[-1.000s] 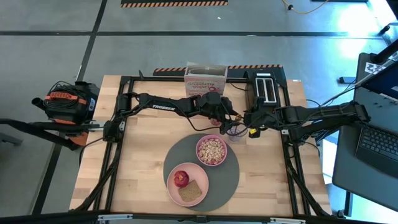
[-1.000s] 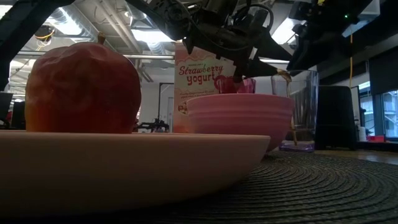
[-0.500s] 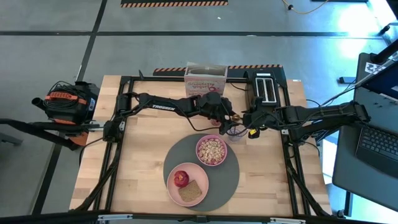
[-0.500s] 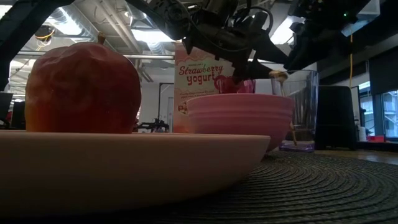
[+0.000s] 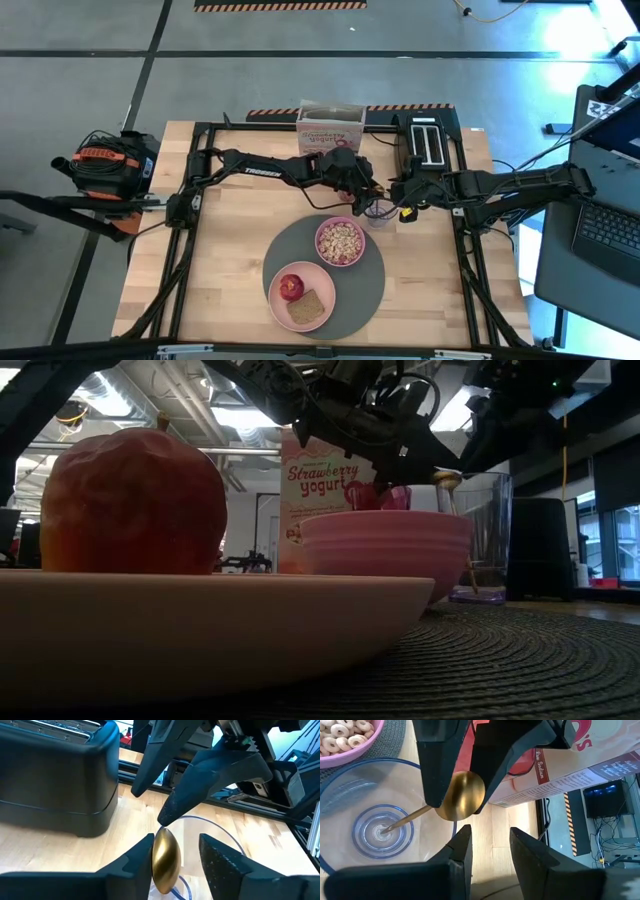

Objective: Arrange a breakfast setting
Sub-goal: Put the spoon on the grey placemat to the left of the pink bowl

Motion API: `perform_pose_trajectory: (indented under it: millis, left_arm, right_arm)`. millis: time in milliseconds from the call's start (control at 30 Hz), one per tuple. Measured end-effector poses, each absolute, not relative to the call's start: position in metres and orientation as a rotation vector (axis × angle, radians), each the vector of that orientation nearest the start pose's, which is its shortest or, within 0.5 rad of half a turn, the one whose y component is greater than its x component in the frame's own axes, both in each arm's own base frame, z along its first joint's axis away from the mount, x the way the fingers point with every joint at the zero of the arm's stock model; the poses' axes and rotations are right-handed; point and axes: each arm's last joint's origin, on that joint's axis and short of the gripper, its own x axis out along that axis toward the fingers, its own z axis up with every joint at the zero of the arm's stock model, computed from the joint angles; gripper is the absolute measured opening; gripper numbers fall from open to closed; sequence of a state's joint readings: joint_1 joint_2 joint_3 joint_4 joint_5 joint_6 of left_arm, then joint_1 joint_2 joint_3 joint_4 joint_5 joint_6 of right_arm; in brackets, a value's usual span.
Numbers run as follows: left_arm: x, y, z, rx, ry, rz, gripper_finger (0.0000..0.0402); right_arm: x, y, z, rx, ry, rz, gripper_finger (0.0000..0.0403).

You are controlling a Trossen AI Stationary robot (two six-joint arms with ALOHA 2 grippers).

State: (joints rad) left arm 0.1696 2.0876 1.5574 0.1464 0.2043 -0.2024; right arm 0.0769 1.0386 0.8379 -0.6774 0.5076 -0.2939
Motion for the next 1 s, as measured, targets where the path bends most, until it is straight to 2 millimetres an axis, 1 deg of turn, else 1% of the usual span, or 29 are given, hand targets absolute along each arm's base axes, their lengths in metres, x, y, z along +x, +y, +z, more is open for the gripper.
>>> perform_pose_trajectory:
  millis: [300, 400, 633, 833, 1000]
  left_arm:
    - [0.4755, 0.0754, 0.2252, -0.256, 0.376, 0.001, 0.0121]
    - [0.4755, 0.0747, 0.2253, -0.236, 0.377, -0.028, 0.0111]
    - [0.4754, 0.0734, 0.2252, -0.249, 0.38, -0.073, 0.0084]
    - [0.4754, 0.0732, 0.2252, -0.265, 0.38, -0.078, 0.006]
    - [0.4752, 0.0718, 0.2257, -0.277, 0.381, -0.125, 0.0038]
  right_arm:
    - [0.1978, 0.0004, 0.2697, -0.541, 0.908, -0.304, 0.0104]
    - [0.1977, 0.0, 0.2698, -0.548, 0.908, -0.316, 0.0104]
    - [0.1975, -0.0006, 0.2701, -0.581, 0.915, -0.33, 0.0104]
    - [0.1973, -0.0012, 0.2704, -0.592, 0.917, -0.351, 0.0104]
    - [0.1968, -0.0017, 0.271, -0.607, 0.917, -0.369, 0.0104]
